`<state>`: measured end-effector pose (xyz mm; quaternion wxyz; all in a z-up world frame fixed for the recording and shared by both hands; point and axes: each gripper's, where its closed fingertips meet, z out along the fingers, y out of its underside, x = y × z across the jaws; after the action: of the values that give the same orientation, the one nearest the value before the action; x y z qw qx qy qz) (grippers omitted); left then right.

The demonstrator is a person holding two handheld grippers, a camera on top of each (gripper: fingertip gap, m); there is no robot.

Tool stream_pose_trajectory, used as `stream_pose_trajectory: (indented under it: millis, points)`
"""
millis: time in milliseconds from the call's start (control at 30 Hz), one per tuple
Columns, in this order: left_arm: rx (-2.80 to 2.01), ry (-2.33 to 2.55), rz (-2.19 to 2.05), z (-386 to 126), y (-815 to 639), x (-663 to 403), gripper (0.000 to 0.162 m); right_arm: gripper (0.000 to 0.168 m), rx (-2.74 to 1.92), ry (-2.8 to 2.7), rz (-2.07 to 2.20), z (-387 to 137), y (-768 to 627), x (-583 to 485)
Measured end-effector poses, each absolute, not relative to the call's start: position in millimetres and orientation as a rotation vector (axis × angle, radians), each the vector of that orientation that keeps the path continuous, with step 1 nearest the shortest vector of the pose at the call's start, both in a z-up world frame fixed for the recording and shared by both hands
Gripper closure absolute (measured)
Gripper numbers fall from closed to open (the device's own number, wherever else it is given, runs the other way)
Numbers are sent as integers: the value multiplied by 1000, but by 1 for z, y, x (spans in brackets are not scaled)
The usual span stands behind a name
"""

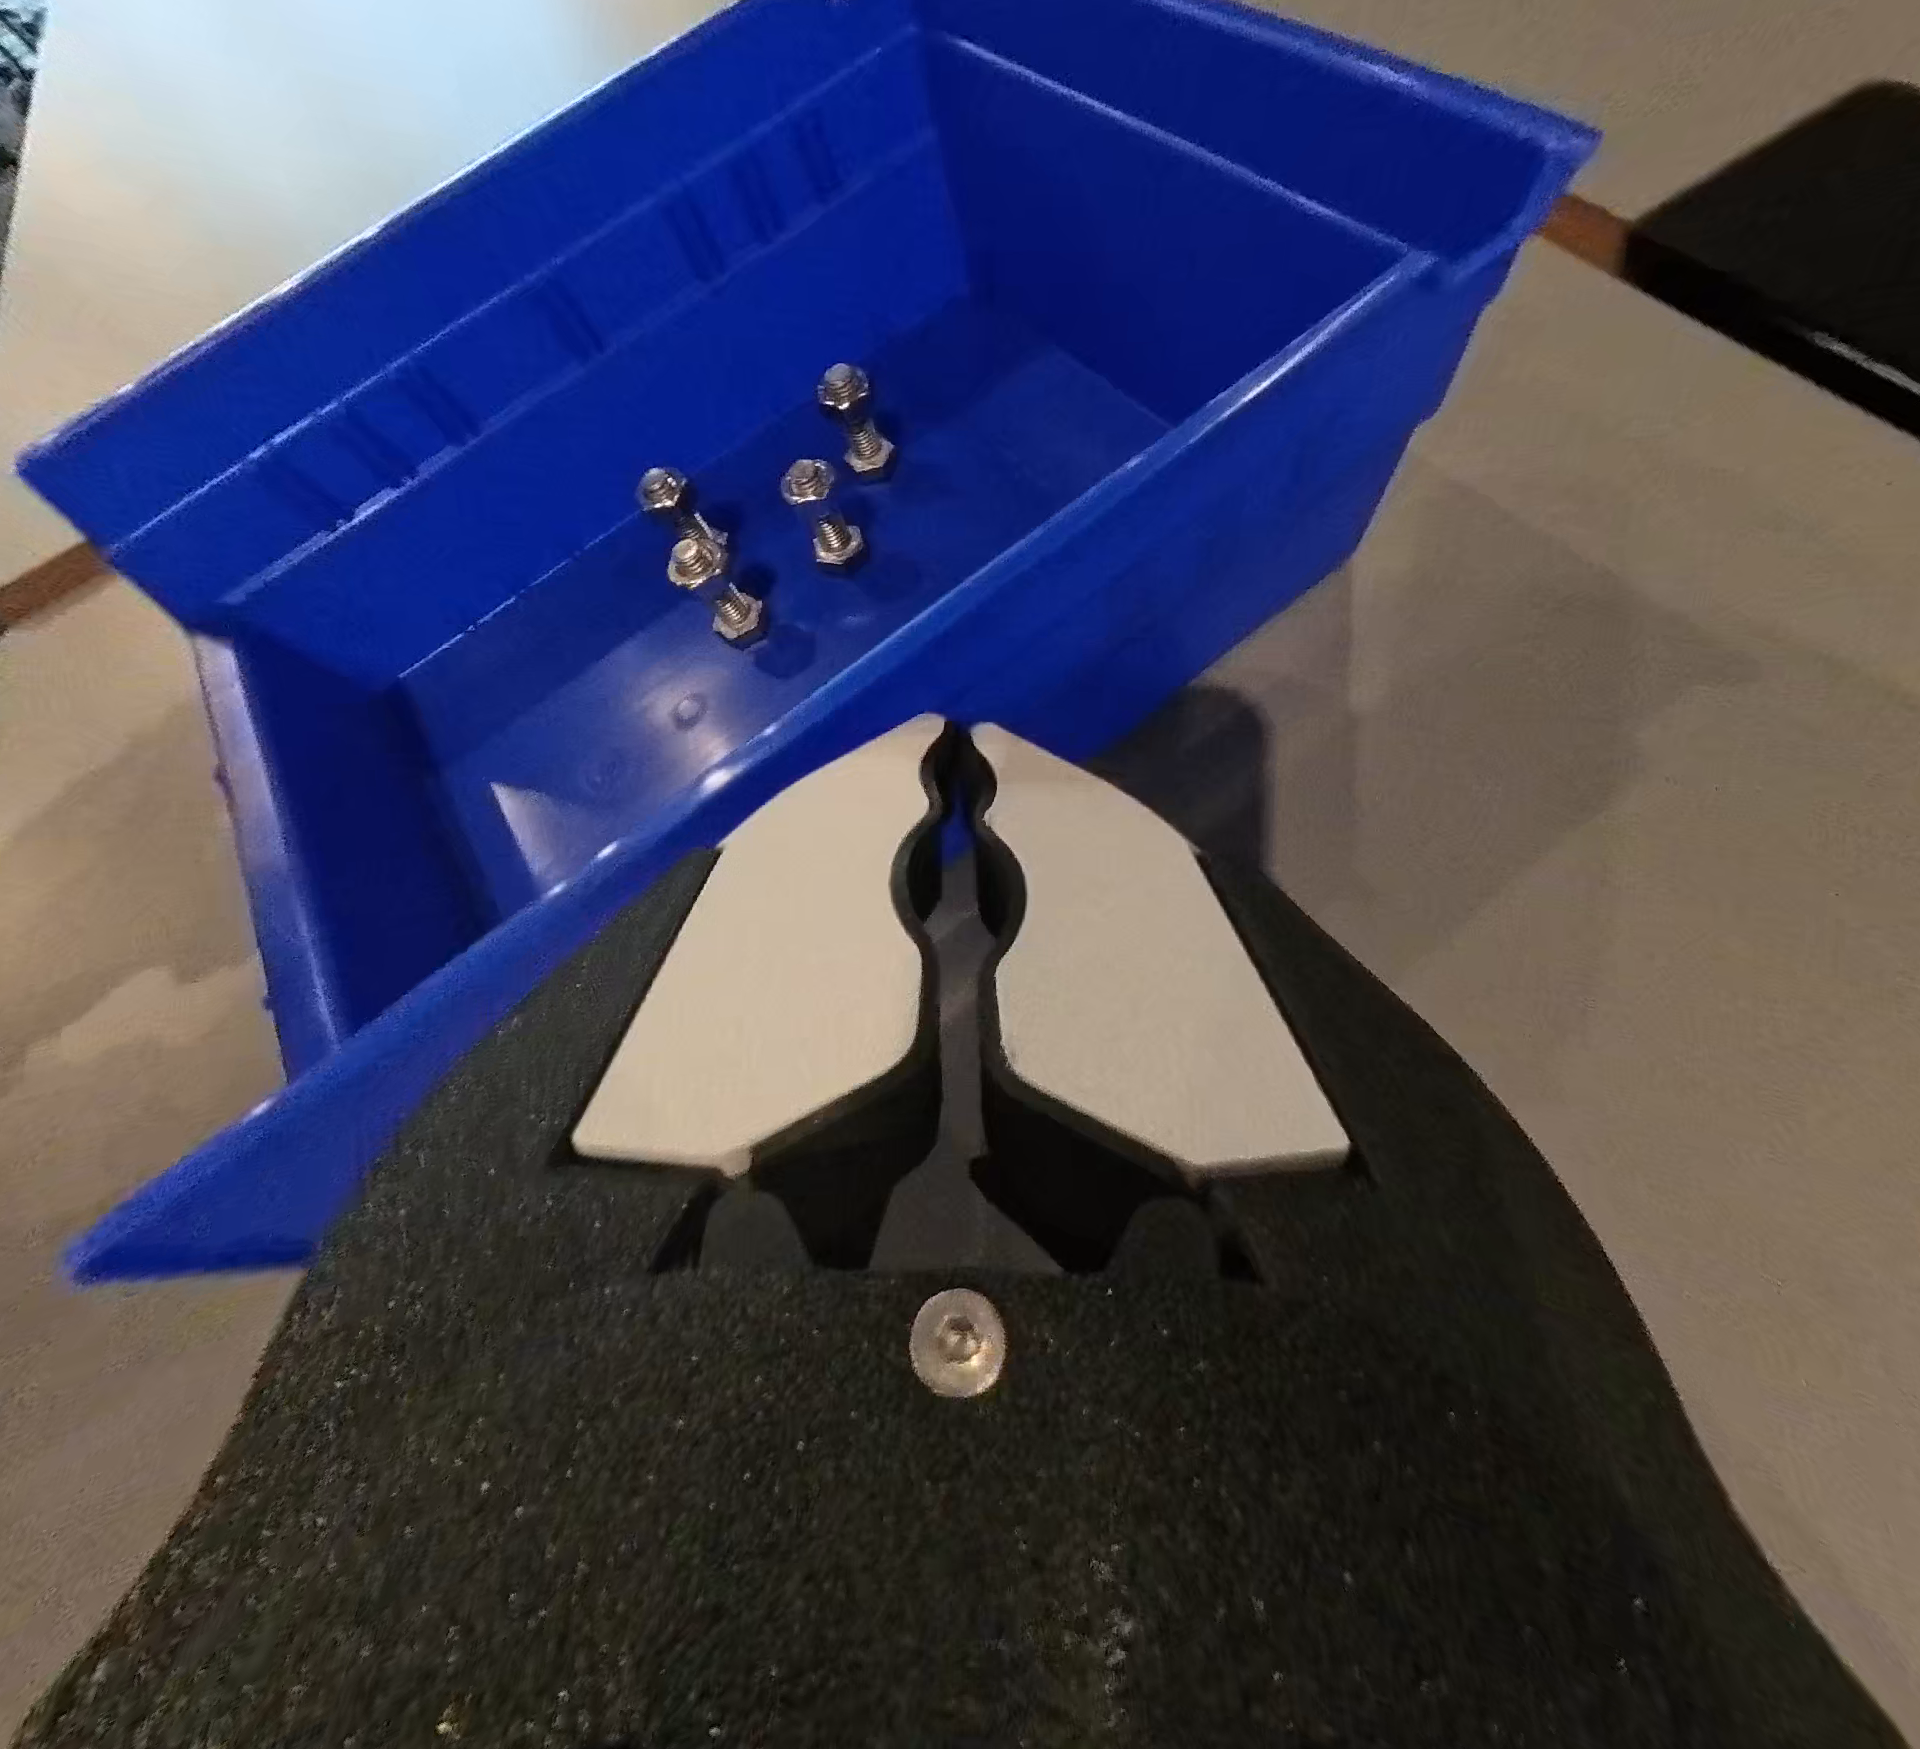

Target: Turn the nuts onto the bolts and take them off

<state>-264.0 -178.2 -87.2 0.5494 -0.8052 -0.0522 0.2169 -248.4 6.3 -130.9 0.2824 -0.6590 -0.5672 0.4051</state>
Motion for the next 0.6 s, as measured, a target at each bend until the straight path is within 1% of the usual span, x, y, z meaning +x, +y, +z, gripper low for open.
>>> stream_pose_trajectory:
  millis: [200, 300, 400, 600]
  points:
    - [-1917, -179, 517, -93, -179, -277, 114, 168, -1705, -1618, 1126, -134, -24, -275]
    - [-1924, -168, 530, -96, -177, -278, 114, 168, -1639, -1602, 1130, -129, -24, -269]
    - [-1908, -163, 540, -96, -177, -278, 115, 168, -1489, -1580, 1093, -120, -15, -241]
    - [-1871, -170, 499, -94, -174, -272, 116, 156, -1276, -1514, 860, -119, 14, -145]
